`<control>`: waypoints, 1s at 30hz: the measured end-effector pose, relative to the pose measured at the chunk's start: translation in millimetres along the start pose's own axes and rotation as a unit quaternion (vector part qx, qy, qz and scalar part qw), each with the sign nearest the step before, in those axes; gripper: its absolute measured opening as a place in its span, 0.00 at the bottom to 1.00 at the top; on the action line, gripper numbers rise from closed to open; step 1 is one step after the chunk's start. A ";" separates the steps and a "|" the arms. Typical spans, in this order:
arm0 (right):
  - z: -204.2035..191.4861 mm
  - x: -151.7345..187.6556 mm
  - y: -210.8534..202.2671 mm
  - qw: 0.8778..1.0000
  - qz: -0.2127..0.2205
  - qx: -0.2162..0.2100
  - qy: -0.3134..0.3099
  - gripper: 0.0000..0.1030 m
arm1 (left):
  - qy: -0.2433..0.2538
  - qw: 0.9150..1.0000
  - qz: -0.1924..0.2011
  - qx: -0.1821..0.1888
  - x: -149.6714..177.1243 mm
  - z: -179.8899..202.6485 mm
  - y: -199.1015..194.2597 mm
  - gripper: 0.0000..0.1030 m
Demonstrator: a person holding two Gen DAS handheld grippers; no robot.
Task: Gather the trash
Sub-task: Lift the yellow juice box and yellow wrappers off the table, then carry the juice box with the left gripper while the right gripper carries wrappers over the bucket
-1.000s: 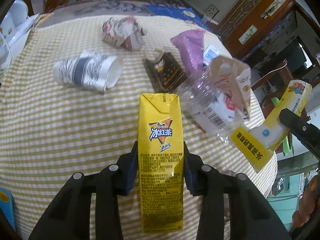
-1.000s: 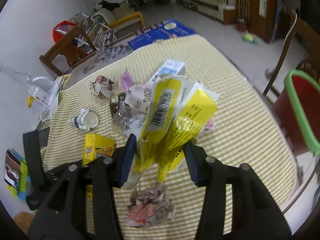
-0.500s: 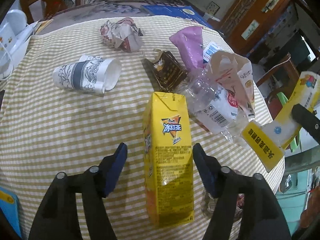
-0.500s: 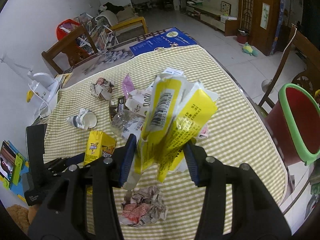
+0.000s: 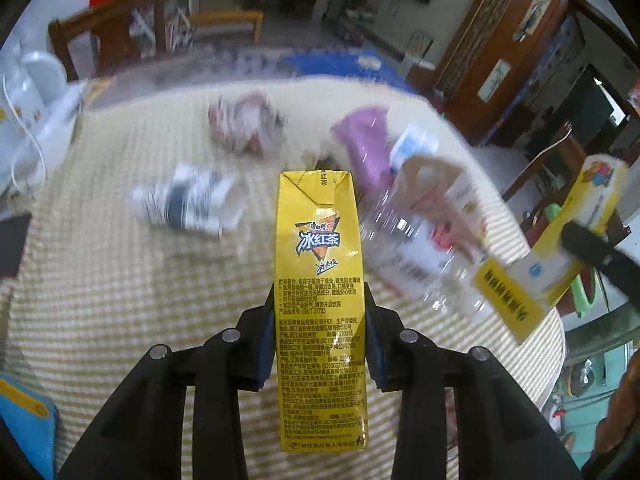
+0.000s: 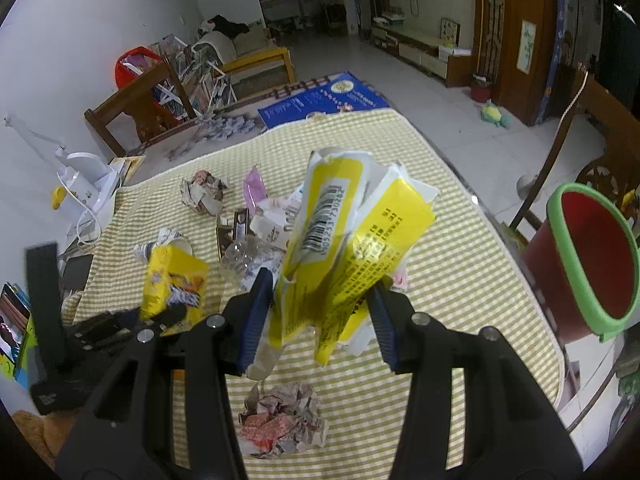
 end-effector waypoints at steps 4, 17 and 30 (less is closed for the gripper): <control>1.8 0.3 1.1 1.000 -0.007 -0.008 0.006 0.45 | 0.005 0.999 0.032 0.007 -19.6 9.0 -15.9 0.33; 17.5 -6.6 -7.2 1.000 0.010 0.000 0.020 0.45 | 0.055 0.996 0.072 0.007 -51.4 46.0 -33.1 0.33; 36.5 -15.1 -18.1 0.999 0.027 0.004 0.026 0.45 | 0.058 0.995 0.076 0.026 -59.5 68.8 -36.0 0.33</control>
Point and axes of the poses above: each gripper's, at about its wrist camera, not at the fingertips, and y roughly the way its jaws point, z to its right, x to its underside, the point moved 7 cm from there along y, roughly the way its jaws point, and after that the axes turned 10 degrees about y, right-handed, at the moved point
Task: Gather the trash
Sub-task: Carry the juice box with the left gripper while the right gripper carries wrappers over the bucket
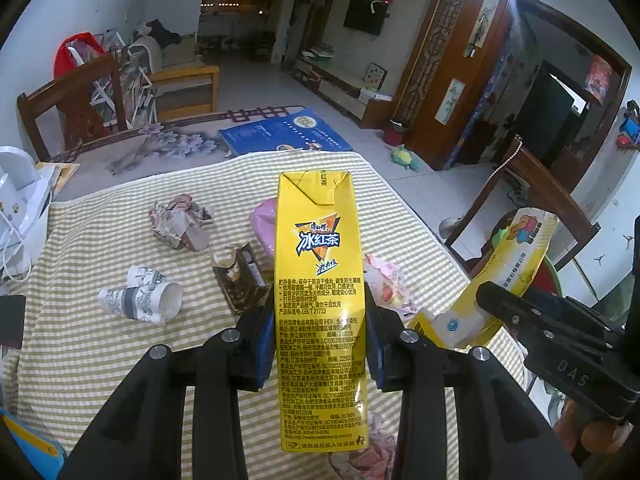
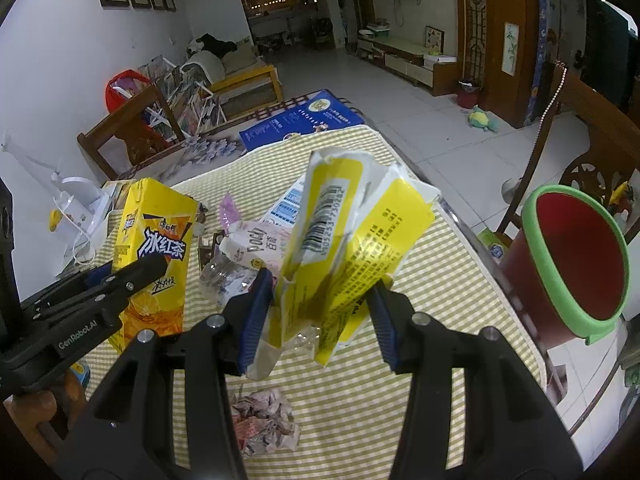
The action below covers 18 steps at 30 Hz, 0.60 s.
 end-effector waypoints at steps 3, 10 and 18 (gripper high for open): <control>3.3 -1.1 -0.9 1.000 0.002 0.001 0.000 0.45 | 0.003 1.000 0.000 0.001 -2.0 5.4 2.0 0.33; 24.7 -5.3 -3.0 1.000 0.001 0.004 0.008 0.45 | 0.008 1.000 -0.007 0.001 -4.3 22.0 10.5 0.33; 55.4 -14.8 -5.5 1.000 0.001 0.005 0.015 0.45 | 0.019 1.000 -0.013 0.002 -11.6 50.5 22.2 0.33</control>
Point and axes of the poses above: each gripper's, at about its wrist camera, not at the fingertips, and y roughly the way its jaws point, z to its right, x to its underside, the point moved 7 cm from there along y, roughly the way its jaws point, and after that the axes turned 10 degrees about y, right-handed, at the moved point
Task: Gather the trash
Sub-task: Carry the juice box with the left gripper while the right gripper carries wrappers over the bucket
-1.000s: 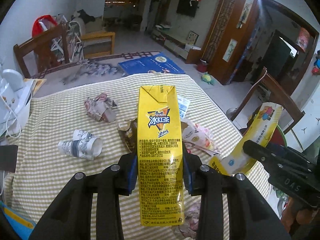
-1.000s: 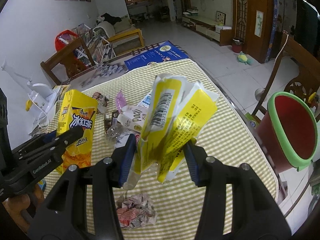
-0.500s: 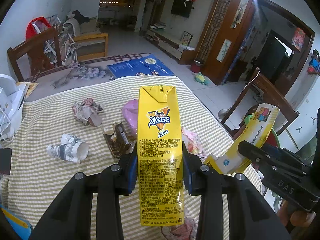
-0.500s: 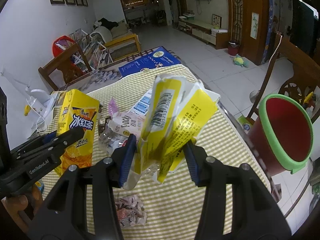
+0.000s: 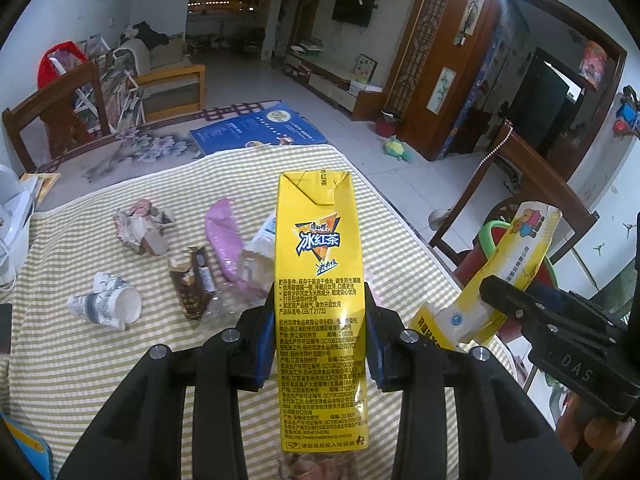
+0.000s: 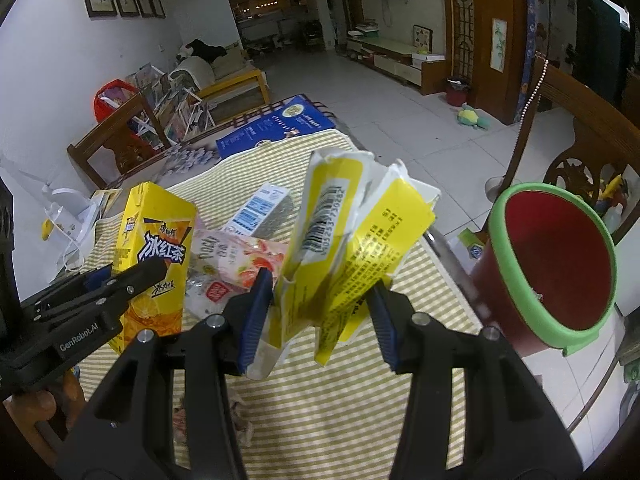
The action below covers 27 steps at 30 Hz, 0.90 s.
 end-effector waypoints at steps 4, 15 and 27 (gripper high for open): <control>12.3 -7.3 0.4 1.000 -0.001 -0.002 0.000 0.45 | 0.003 1.000 -0.001 -0.002 -4.0 14.1 5.0 0.33; 46.5 -23.0 6.6 1.000 -0.013 -0.016 -0.006 0.45 | -0.003 1.000 -0.007 -0.017 -11.0 45.9 17.1 0.33; 92.3 -38.2 4.8 1.000 -0.013 -0.016 -0.001 0.45 | 0.004 1.000 -0.011 -0.021 -25.6 88.7 30.8 0.33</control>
Point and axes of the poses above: each gripper's, at about its wrist camera, not at the fingertips, and y roughly the way its jaws point, z to its right, x to its underside, the point moved 7 cm from there along y, roughly the way its jaws point, and after that the axes turned 10 degrees about y, right-handed, at the moved point
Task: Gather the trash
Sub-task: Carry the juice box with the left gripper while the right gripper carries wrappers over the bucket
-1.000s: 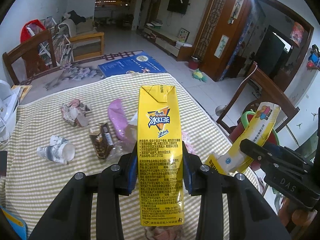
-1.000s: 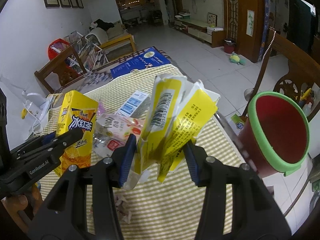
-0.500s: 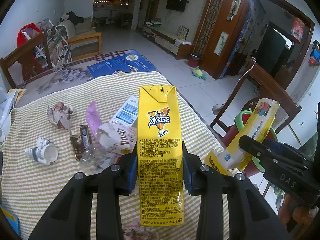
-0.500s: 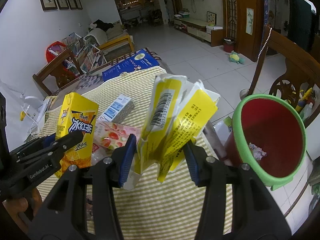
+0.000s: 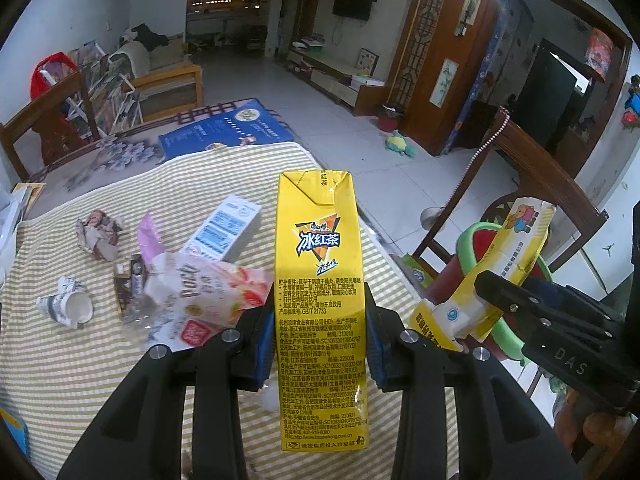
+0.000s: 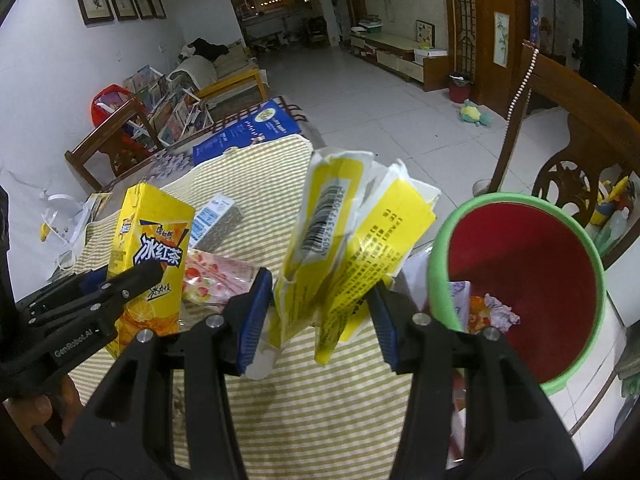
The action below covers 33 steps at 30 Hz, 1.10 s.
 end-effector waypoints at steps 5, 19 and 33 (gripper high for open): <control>26.7 -6.6 -5.7 1.000 0.006 0.006 0.014 0.45 | 0.014 1.000 -0.001 0.006 -9.1 26.9 6.7 0.34; 115.7 -19.7 -19.0 0.997 0.025 0.044 0.066 0.45 | 0.054 0.998 -0.008 0.030 -27.8 100.4 26.5 0.33; 187.0 -28.7 -23.5 0.988 0.040 0.095 0.111 0.45 | 0.086 0.995 -0.020 0.044 -41.2 152.3 45.8 0.34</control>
Point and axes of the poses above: each gripper's, at about its wrist camera, not at the fingertips, and y roughly the way its jaws point, z to its right, x to its underside, the point moved 7 cm from there along y, roughly the way its jaws point, and after that the axes turned 10 degrees about y, right-handed, at the moved point
